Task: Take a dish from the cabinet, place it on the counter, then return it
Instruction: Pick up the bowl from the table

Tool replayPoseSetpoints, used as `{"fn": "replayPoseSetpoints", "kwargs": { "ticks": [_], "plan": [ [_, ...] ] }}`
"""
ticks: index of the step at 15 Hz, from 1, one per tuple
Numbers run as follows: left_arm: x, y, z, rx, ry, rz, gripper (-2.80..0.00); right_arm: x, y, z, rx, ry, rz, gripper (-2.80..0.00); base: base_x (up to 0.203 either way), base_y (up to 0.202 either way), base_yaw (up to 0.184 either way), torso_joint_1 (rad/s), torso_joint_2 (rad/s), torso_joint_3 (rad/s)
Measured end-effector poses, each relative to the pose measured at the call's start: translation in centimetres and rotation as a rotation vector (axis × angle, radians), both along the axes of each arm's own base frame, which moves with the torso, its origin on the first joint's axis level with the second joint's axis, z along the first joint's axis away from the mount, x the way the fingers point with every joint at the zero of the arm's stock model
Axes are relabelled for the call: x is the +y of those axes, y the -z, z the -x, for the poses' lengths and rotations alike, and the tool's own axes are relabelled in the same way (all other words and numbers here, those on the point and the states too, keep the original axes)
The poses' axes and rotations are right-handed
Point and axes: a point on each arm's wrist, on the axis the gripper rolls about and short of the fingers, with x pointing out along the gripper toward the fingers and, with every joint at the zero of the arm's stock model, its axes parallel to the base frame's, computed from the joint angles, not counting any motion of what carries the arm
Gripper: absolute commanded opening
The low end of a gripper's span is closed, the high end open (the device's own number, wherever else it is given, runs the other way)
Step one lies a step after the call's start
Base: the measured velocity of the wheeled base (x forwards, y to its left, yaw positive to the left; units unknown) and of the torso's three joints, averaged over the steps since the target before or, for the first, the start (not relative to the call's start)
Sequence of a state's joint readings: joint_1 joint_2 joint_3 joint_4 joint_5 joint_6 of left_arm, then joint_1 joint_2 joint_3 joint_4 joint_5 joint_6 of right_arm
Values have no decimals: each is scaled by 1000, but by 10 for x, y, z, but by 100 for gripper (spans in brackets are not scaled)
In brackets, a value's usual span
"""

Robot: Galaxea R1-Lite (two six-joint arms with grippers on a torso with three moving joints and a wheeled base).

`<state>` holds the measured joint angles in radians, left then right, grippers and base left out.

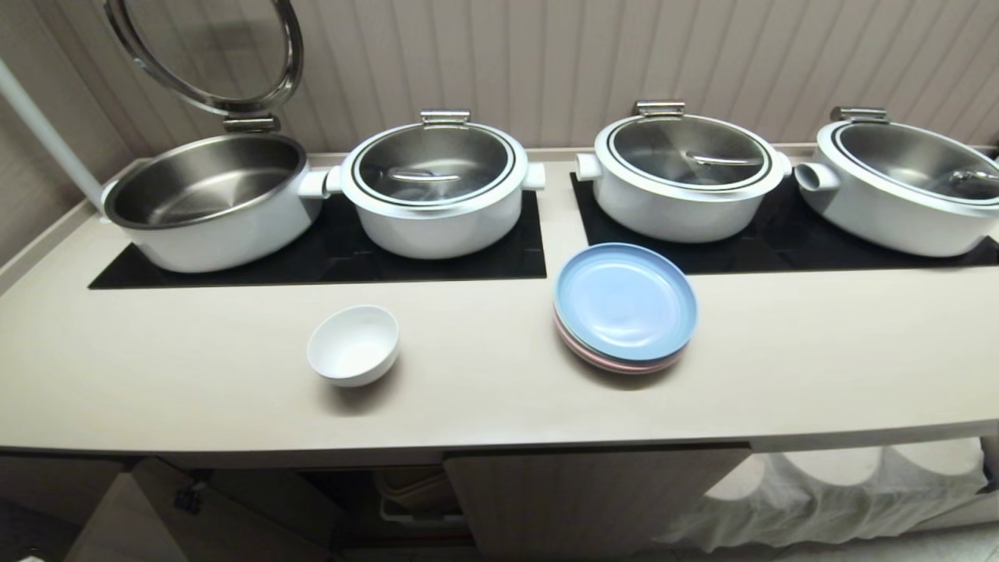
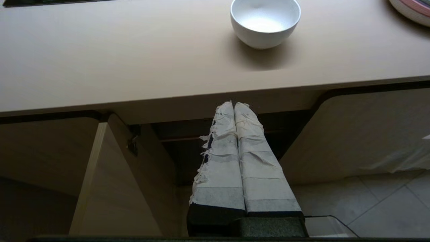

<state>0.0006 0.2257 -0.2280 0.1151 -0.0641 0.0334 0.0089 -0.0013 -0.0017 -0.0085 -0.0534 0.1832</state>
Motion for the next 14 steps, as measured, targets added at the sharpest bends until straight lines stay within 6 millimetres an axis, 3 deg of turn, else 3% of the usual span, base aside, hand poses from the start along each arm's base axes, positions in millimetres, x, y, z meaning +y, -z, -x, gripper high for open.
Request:
{"fn": "replayPoseSetpoints", "kwargs": {
  "ticks": [6, 14],
  "plan": [
    [1, 50, 8, -55, -30, -59, -280, 0, 0, 0, 0, 0, 0, -280, 0, 0, 0, 0, 0, 0],
    [1, 54, 8, -103, -52, 0, -280, 0, 0, 0, 0, 0, -1, -280, 0, 0, 0, 0, 0, 0]
  ]
}}
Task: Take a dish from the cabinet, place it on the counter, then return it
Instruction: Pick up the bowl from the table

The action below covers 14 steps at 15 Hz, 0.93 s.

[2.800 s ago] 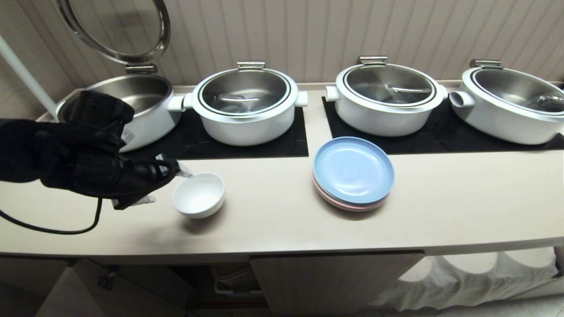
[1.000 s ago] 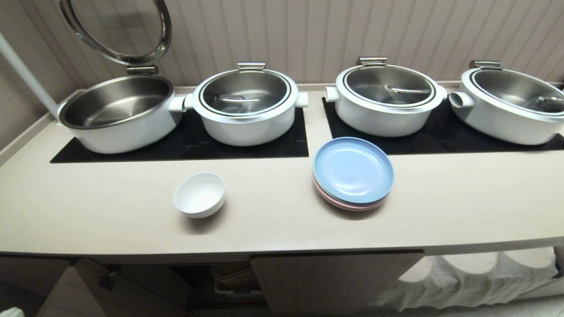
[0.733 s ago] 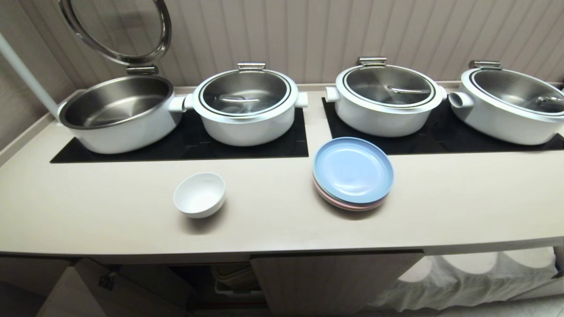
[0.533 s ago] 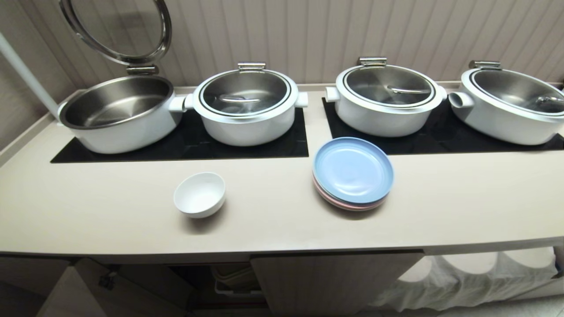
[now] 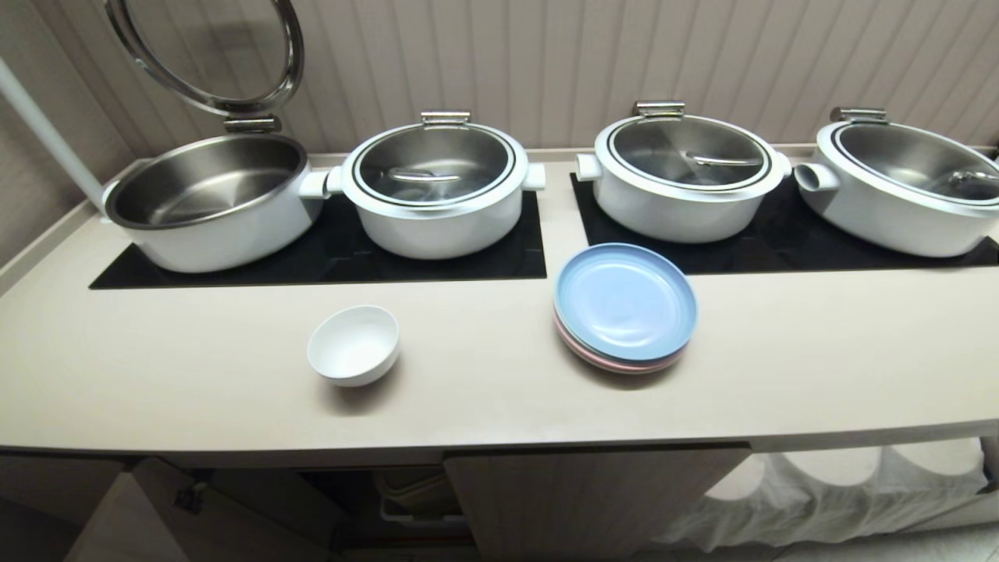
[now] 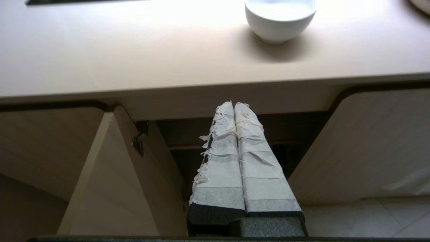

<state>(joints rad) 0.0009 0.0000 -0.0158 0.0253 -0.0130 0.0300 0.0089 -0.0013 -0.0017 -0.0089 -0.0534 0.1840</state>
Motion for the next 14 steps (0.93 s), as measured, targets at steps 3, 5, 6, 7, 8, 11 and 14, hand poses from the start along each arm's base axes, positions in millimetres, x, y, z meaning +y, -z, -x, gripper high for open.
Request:
{"fn": "replayPoseSetpoints", "kwargs": {
  "ticks": [3, 5, 6, 7, 8, 11, 14],
  "plan": [
    [0, 0, -1, -17, -1, -4, -280, 0, 0, 0, 0, 0, 0, -280, 0, 0, 0, 0, 0, 0],
    [0, 1, -1, -16, -1, -2, -280, 0, 0, 0, 0, 0, 0, -280, 0, 0, 0, 0, 0, 0],
    [0, 1, -1, -16, -1, -2, -280, 0, 0, 0, 0, 0, 0, -280, 0, 0, 0, 0, 0, 0],
    [0, 1, -1, -16, -1, -1, -280, 0, 0, 0, 0, 0, 0, -280, 0, 0, 0, 0, 0, 0],
    [0, 1, -1, -16, -1, 2, -280, 0, 0, 0, 0, 0, 0, -280, 0, 0, 0, 0, 0, 0],
    [0, 1, -1, -16, 6, 7, -280, 0, 0, 0, 0, 0, 0, -280, 0, 0, 0, 0, 0, 0],
    [0, 1, -1, -17, 5, 10, -280, 0, 0, 0, 0, 0, 0, -280, 0, 0, 0, 0, 0, 0]
  ]
}}
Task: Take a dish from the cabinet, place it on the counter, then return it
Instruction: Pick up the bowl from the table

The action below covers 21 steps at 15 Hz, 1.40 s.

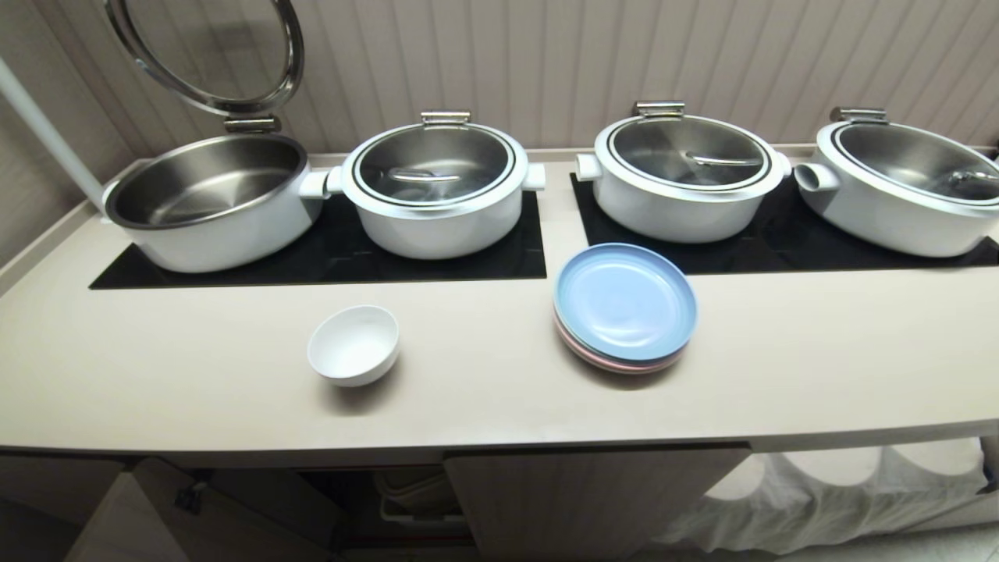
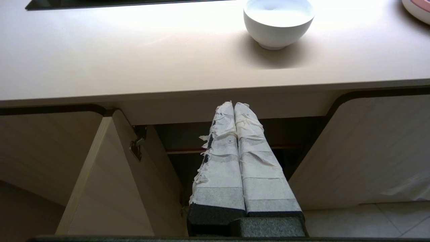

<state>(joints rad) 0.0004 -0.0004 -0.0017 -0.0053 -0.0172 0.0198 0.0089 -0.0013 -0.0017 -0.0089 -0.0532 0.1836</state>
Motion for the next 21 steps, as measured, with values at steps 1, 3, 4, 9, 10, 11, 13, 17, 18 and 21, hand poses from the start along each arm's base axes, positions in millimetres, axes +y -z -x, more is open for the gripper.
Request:
{"fn": "replayPoseSetpoints", "kwargs": {
  "ticks": [1, 3, 4, 9, 10, 11, 13, 17, 18, 21],
  "plan": [
    [0, 0, 0, 0, 1, 1, -280, 0, 0, 0, 0, 0, 0, -280, 0, 0, 0, 0, 0, 0],
    [0, 0, 0, 5, 2, 1, -280, 0, 0, 0, 0, 0, 0, -280, 0, 0, 0, 0, 0, 0],
    [0, 0, 0, 8, 3, 1, -280, 0, 0, 0, 0, 0, 0, -280, 0, 0, 0, 0, 0, 0],
    [-2, -22, 12, 8, 74, 0, -280, 0, 0, 0, 0, 0, 0, -280, 0, 0, 0, 0, 0, 0],
    [-2, -28, 16, 14, 85, 0, -280, 0, 0, 0, 0, 0, 0, -280, 0, 0, 0, 0, 0, 0],
    [-2, -34, 18, 22, 90, 1, -280, 0, 0, 0, 0, 0, 0, -280, 0, 0, 0, 0, 0, 0],
    [-2, -46, 20, 24, 93, 2, -280, 0, 0, 0, 0, 0, -1, -280, 0, 0, 0, 0, 0, 0],
    [-1, -79, 10, 72, 108, 7, -280, 0, 0, 0, 0, 0, 0, -280, 0, 0, 0, 0, 0, 0],
    [-1, -89, 5, 93, 112, 11, -280, 0, 0, 0, 0, 0, 0, -280, 0, 0, 0, 0, 0, 0],
    [-2, -118, -16, 167, 115, 45, -280, 0, 0, 0, 0, 0, 0, -280, 0, 0, 0, 0, 0, 0]
  ]
}}
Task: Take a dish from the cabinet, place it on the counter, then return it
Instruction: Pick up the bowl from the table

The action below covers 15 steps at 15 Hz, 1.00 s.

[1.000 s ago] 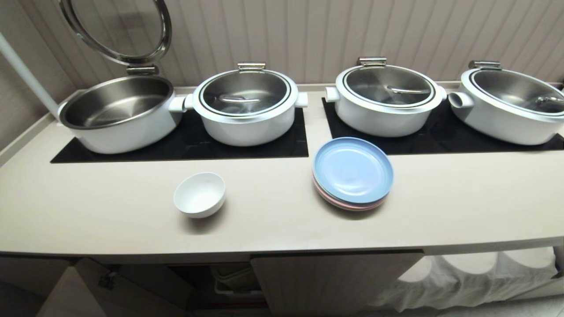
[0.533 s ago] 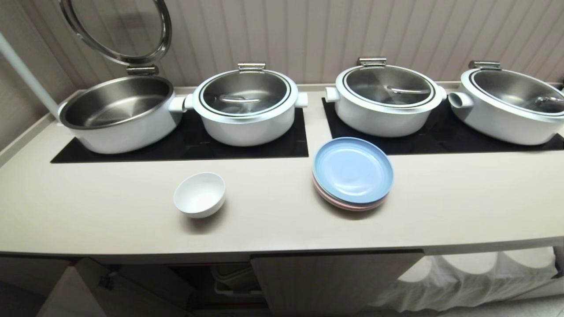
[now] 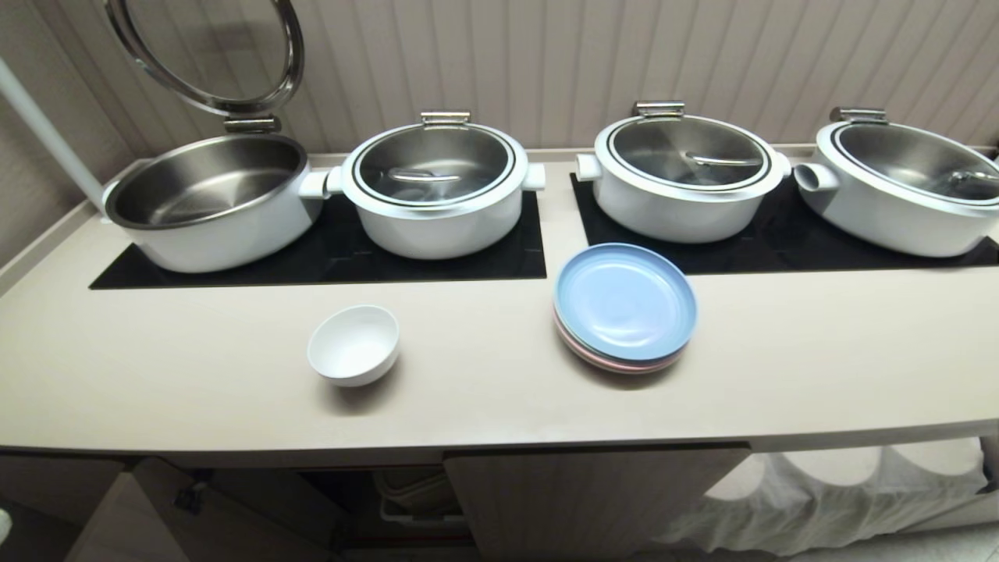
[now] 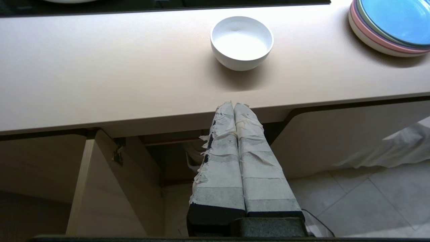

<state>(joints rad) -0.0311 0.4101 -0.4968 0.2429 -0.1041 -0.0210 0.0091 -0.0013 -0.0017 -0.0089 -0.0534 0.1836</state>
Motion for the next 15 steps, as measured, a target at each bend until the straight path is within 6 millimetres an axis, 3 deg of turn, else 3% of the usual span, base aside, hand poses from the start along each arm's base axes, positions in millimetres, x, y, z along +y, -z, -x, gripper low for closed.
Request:
{"fn": "replayPoseSetpoints", "kwargs": {
  "ticks": [4, 7, 11, 15],
  "plan": [
    [-1, -38, -39, 164, -13, 57, -280, 0, 0, 0, 0, 0, 0, -280, 0, 0, 0, 0, 0, 0],
    [-2, -56, -69, 380, -33, 94, -280, 0, 0, 0, 0, 0, 0, -280, 0, 0, 0, 0, 0, 0],
    [-4, -56, -108, 663, -53, 90, -280, 0, 0, 0, 0, 0, 0, -280, 0, 0, 0, 0, 0, 0],
    [-5, -56, -149, 797, -62, 86, -280, 0, 0, 0, 0, 0, 0, -280, 0, 0, 0, 0, 0, 0]
  ]
}}
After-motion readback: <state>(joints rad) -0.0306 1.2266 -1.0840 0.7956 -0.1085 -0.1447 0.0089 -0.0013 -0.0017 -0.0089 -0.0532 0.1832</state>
